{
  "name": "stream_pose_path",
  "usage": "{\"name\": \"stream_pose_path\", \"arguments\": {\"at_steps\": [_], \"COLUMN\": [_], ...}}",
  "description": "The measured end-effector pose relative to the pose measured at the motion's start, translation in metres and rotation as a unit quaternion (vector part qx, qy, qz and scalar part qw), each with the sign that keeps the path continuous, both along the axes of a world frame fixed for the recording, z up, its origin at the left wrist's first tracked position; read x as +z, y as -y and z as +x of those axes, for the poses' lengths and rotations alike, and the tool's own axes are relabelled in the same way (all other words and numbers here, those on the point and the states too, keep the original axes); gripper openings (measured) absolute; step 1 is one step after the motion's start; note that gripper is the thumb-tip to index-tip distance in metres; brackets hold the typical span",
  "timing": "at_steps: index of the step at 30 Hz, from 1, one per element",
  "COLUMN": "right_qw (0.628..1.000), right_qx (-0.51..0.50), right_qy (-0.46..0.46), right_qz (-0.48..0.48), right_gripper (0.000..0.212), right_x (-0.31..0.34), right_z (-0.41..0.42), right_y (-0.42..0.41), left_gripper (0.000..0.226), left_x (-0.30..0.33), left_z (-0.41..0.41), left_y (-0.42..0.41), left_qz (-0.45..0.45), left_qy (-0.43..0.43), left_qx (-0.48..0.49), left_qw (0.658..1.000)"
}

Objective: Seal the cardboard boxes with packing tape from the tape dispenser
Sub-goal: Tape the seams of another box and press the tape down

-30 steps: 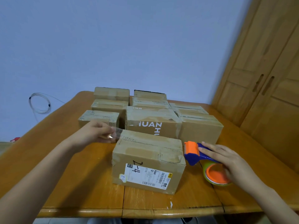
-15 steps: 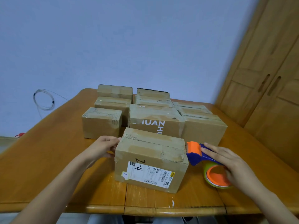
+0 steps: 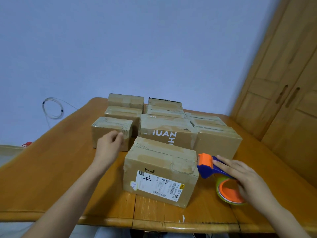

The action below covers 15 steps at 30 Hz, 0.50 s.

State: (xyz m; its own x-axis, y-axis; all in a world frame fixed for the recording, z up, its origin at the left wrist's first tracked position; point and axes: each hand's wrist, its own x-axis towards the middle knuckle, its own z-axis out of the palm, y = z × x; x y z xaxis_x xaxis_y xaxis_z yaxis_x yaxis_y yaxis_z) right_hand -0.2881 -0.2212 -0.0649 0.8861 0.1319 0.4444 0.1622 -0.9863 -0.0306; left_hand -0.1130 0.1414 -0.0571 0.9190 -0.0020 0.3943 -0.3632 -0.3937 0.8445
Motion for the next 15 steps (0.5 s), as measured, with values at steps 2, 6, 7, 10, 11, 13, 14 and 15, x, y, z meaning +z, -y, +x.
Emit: {"name": "stream_pose_path", "arguments": {"at_steps": [2,6,7,10,11,13,14,15], "right_qw": [1.000,1.000,1.000,1.000,1.000,1.000,0.999,0.999], "right_qx": [-0.008,0.000,0.006,0.001,0.002,0.004,0.008,0.015], "right_qy": [-0.008,0.003,0.009,0.010,0.015,0.025,0.032,0.043], "right_qz": [0.007,-0.008,-0.009,0.000,0.002,0.003,0.009,0.013], "right_gripper": [0.131,0.130,0.128,0.126,0.126,0.124,0.122,0.117], "right_x": [0.001,-0.003,-0.005,-0.010,-0.013,-0.020,-0.022,-0.025], "right_z": [0.000,0.002,0.004,0.009,0.011,0.014,0.016,0.019], "right_y": [-0.007,-0.015,-0.017,-0.030,-0.032,-0.035,-0.039,-0.043], "left_gripper": [0.037,0.057,0.067,0.079,0.078,0.075,0.069,0.063], "left_x": [0.014,0.019,0.018,0.018,0.018,0.021,0.024,0.027], "left_z": [-0.014,-0.029,-0.029,-0.025,-0.022,-0.019,-0.017,-0.016], "left_y": [0.005,0.024,0.028,0.035,0.035,0.035,0.039,0.044], "left_qz": [-0.023,0.113,0.164,0.337,0.390,0.458,0.478,0.489], "left_qy": [0.095,0.146,0.143,0.131,0.117,0.079,0.058,0.040], "left_qx": [-0.019,-0.100,-0.112,-0.152,-0.168,-0.191,-0.199,-0.210], "left_qw": [0.995,0.978,0.970,0.920,0.898,0.865,0.854,0.846]}}
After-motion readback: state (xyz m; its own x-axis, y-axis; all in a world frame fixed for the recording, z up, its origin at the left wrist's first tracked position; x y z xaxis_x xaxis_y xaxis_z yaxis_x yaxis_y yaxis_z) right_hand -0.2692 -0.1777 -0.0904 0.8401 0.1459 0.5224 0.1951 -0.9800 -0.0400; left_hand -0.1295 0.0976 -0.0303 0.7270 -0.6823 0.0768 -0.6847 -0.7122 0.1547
